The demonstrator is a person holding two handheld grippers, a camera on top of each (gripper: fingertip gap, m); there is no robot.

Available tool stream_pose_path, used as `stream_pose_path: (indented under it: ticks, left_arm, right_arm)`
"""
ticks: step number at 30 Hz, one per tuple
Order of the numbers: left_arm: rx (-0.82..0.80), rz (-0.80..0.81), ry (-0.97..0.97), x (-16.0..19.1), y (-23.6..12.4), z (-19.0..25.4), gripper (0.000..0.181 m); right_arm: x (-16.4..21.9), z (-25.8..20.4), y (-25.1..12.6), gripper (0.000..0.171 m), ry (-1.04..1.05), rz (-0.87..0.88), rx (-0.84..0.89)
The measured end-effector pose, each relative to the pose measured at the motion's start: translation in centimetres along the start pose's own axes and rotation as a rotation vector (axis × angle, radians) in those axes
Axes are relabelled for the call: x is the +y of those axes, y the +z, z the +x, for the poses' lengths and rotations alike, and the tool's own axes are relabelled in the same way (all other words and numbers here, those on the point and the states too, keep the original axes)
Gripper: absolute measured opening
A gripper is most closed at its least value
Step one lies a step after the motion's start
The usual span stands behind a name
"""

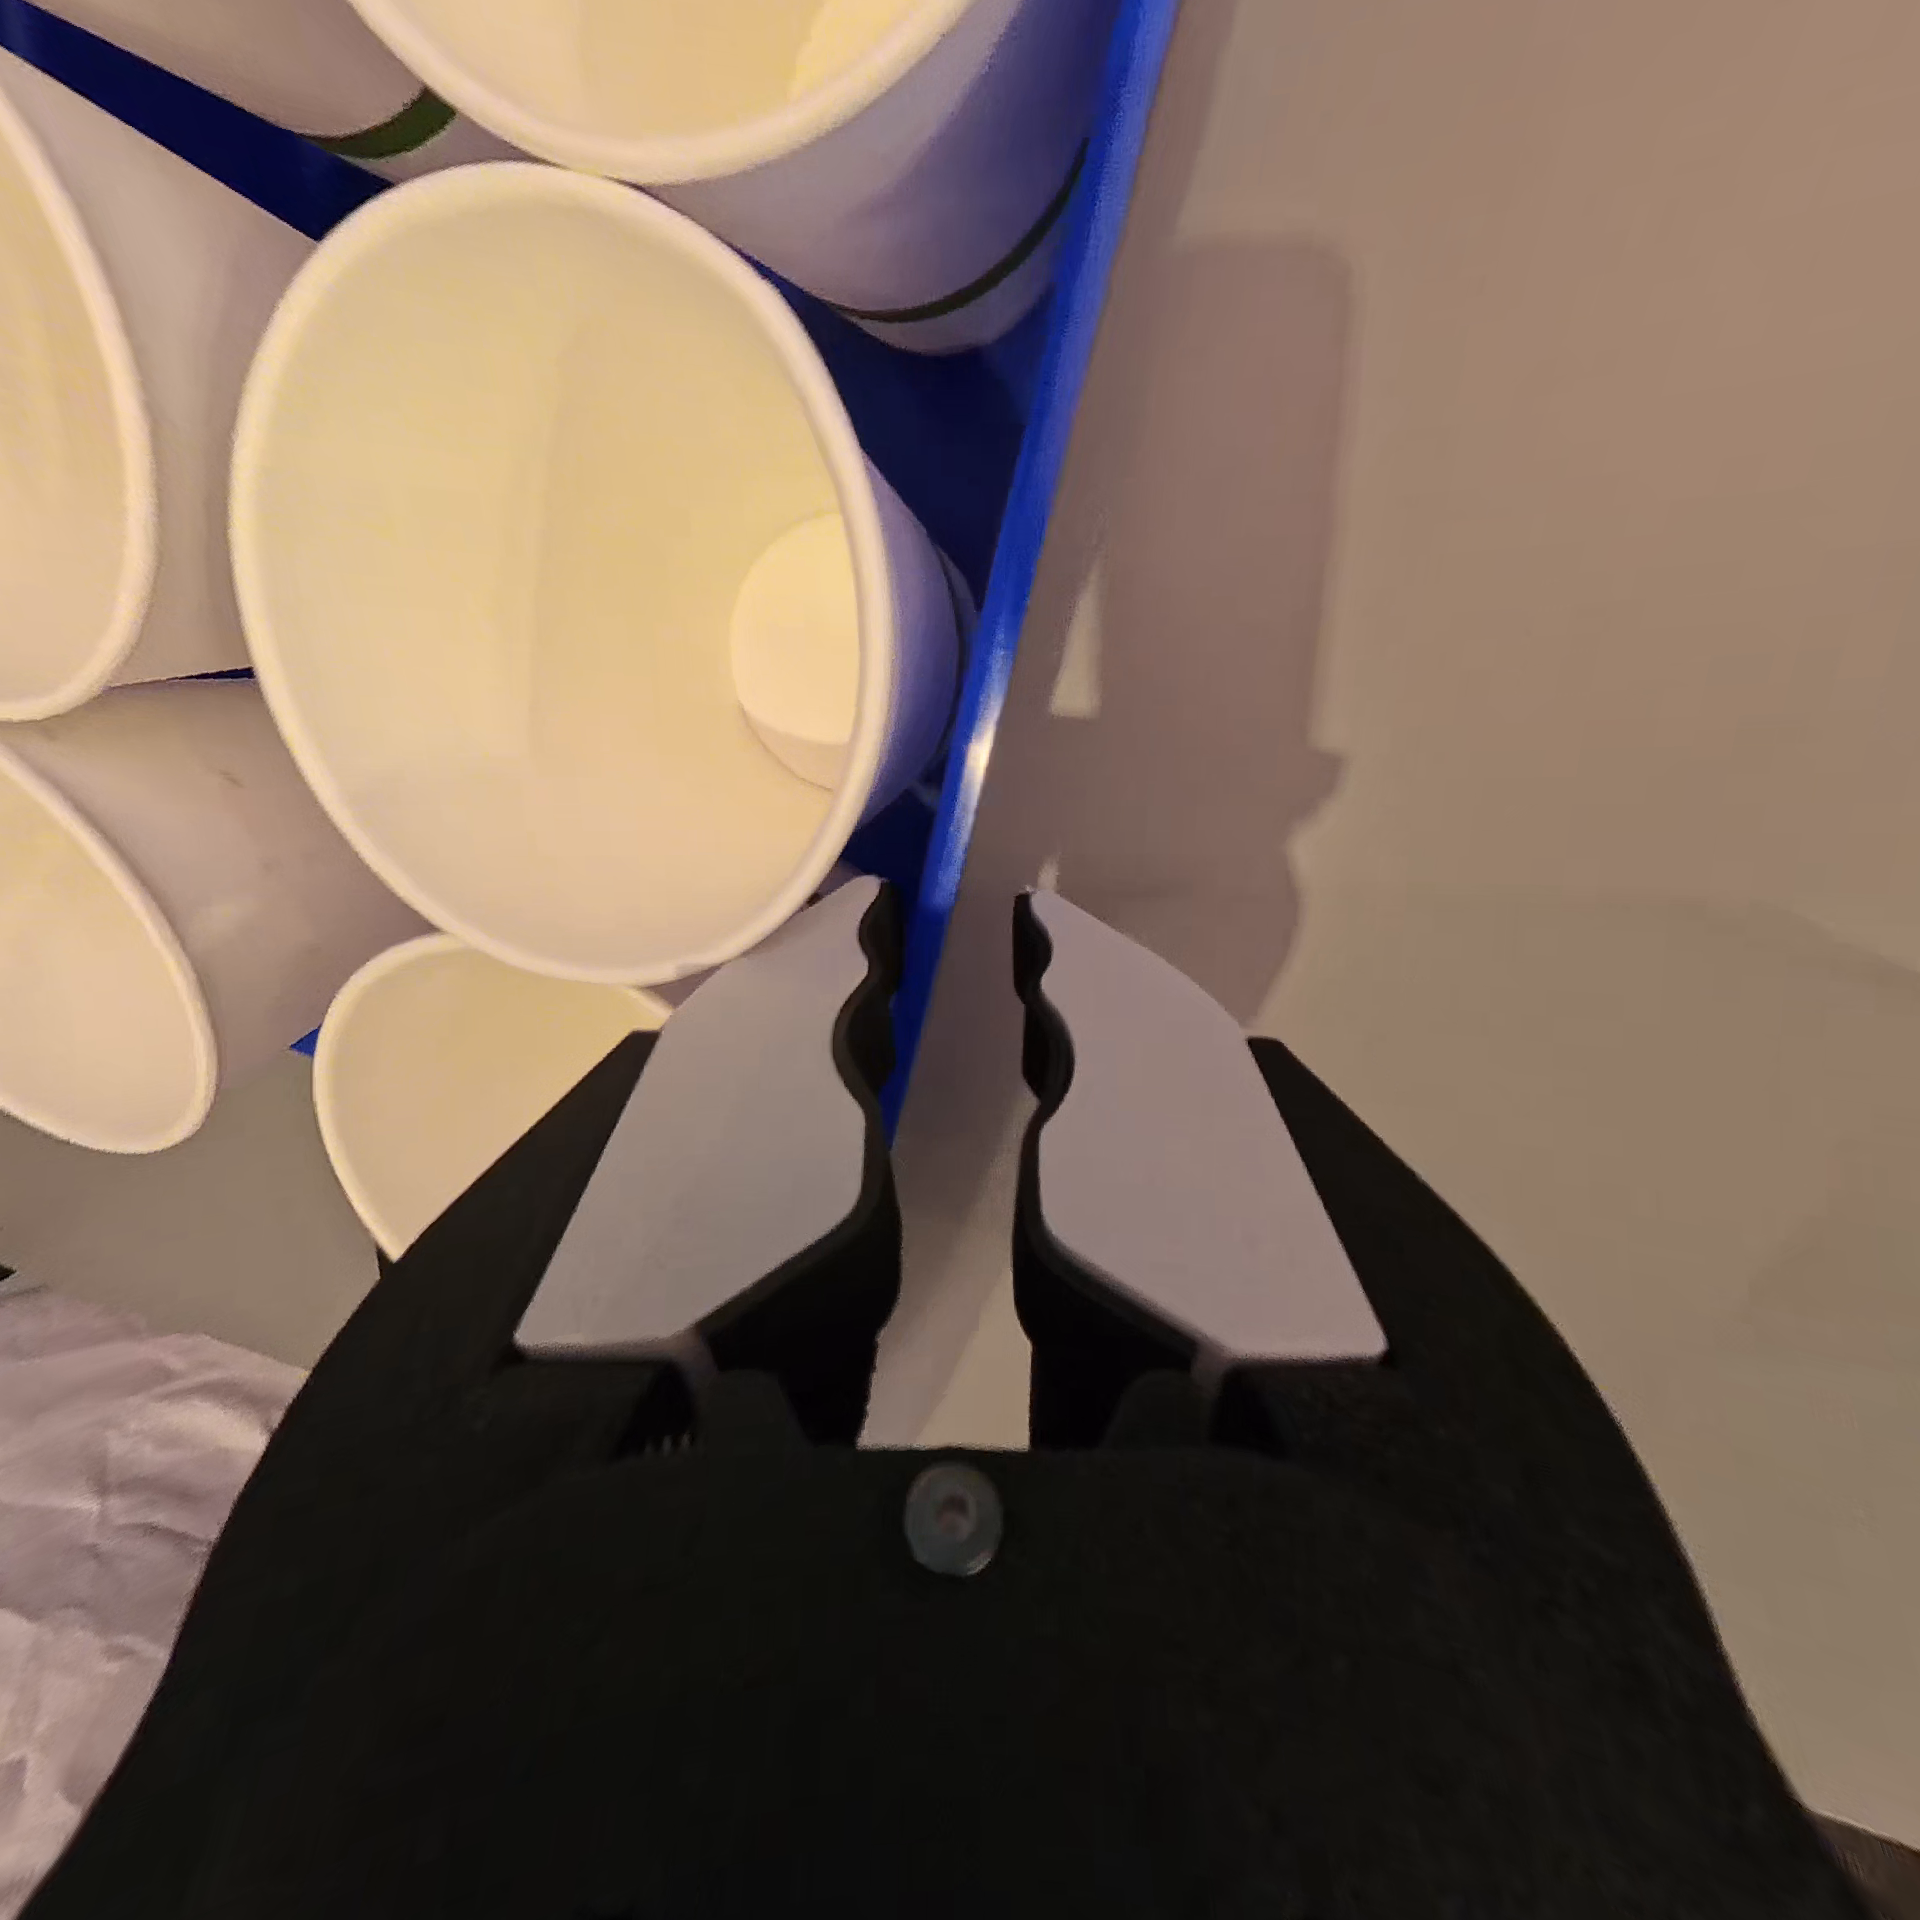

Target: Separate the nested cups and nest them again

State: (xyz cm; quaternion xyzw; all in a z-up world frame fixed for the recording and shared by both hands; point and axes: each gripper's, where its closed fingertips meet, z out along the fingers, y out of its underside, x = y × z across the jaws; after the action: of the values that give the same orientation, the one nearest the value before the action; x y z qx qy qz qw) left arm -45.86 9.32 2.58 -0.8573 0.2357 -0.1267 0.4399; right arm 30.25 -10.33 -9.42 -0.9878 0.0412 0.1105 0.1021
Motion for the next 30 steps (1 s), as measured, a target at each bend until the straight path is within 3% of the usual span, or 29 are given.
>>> stream_pose_path:
  ticks: [5,12,15,17,19,23,30]
  left_arm:
    - [-0.063,-0.147,-0.113,3.6,1.5,-3.8,0.079]
    - [-0.001,-0.415,-0.215,10.5,3.4,-3.2,0.082]
    - [0.052,-0.495,-0.235,12.4,4.1,-1.6,0.06]
    - [0.09,-0.51,-0.249,12.8,4.7,-0.5,0.031]
    - [0.032,-0.525,-0.208,12.9,5.1,-0.8,0.014]
    - [-0.005,-0.54,-0.143,12.6,5.8,0.6,0.01]
    - [0.052,-0.529,-0.065,11.1,8.2,7.7,0.016]
  right_arm:
    - [0.2,-0.6,0.7,0.007,0.023,-0.026,-0.003]
    - [0.3,-0.6,0.8,0.007,0.042,-0.049,0.033]
    - [0.3,-0.5,1.0,0.007,0.046,-0.063,0.039]
    - [0.3,-0.5,1.1,0.007,0.043,-0.068,0.052]
    - [0.3,-0.6,1.1,0.007,0.039,-0.067,0.064]
    - [0.0,-1.7,1.4,0.007,0.036,-0.053,0.046]
    - [-0.9,-4.7,2.2,0.007,0.0,-0.025,0.03]
